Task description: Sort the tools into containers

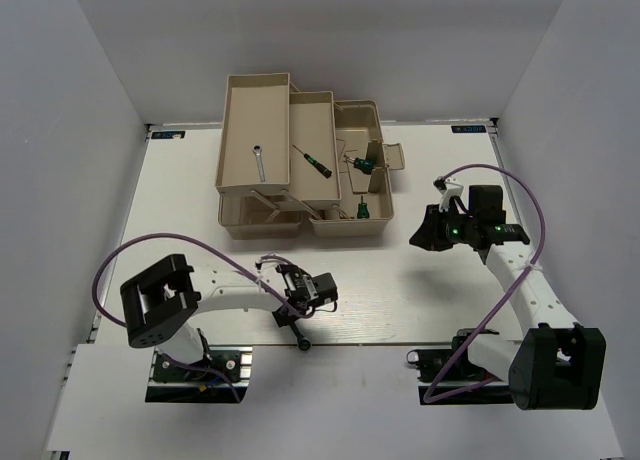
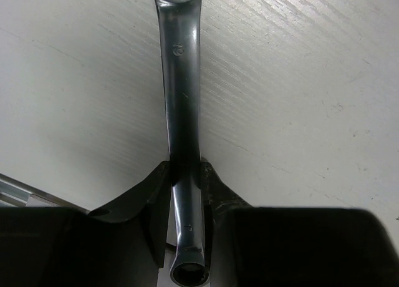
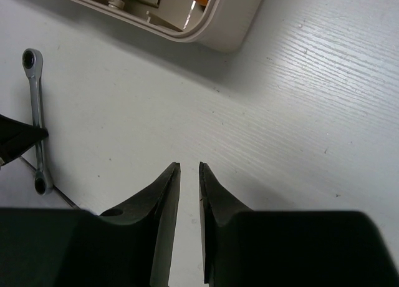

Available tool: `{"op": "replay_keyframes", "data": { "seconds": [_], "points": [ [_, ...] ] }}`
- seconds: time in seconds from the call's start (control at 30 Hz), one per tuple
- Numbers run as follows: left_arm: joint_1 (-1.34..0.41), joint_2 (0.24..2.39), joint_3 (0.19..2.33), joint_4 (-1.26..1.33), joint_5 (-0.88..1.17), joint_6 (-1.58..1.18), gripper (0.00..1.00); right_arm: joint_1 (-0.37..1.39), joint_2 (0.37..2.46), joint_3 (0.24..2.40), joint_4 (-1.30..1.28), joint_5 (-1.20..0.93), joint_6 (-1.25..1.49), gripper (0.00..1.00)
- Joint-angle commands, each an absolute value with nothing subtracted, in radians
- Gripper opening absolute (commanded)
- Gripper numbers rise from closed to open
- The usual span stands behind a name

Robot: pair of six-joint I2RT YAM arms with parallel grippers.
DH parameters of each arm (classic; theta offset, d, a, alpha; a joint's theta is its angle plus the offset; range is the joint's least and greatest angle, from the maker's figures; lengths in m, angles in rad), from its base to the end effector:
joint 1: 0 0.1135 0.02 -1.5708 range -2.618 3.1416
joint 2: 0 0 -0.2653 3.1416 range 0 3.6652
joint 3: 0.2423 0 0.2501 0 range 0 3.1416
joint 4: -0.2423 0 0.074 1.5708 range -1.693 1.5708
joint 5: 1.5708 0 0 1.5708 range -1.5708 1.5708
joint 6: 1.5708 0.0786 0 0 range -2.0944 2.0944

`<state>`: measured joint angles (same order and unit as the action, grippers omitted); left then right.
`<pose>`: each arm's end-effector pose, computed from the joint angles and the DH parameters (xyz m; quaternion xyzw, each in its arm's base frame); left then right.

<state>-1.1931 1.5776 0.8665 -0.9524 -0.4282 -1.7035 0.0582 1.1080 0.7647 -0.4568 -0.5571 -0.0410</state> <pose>0.1157 -0.2031 0.1209 -0.2369 0.9470 0.0709 0.2051 0.2456 0.0559 0.2247 -0.1474 0.8847 0.2579 0.3592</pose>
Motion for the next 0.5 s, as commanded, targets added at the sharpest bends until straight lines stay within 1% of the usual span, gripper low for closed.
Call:
{"op": "replay_keyframes", "data": {
  "seconds": [0.0,0.07,0.1,0.13,0.33,0.47],
  "points": [
    [-1.186,1.615,0.804,-0.833,-0.371,-1.710,0.27,0.051,1.100,0.810,-0.465,-0.577,-0.052,0.24],
    [-1.186,1.615,0.792,-0.833,-0.371,-1.710,0.32,0.051,1.100,0.810,-0.468,-0.580,-0.054,0.24],
    [-1.186,1.615,0.782,-0.833,-0.371,-1.710,0.39,0.054,1.097,0.811,-0.469,-0.583,-0.055,0.24],
    [-1.186,1.606,0.782,-0.833,-0.371,-1.710,0.39,0.052,1.100,0.810,-0.469,-0.580,-0.054,0.24],
    [-1.186,1.606,0.764,-0.833,-0.371,-1.710,0.50,0.052,1.103,0.818,-0.472,-0.584,-0.057,0.24],
    [-1.186,1.606,0.743,-0.833,-0.371,-1.710,0.52,0.052,1.106,0.815,-0.474,-0.584,-0.055,0.24]
  ]
}}
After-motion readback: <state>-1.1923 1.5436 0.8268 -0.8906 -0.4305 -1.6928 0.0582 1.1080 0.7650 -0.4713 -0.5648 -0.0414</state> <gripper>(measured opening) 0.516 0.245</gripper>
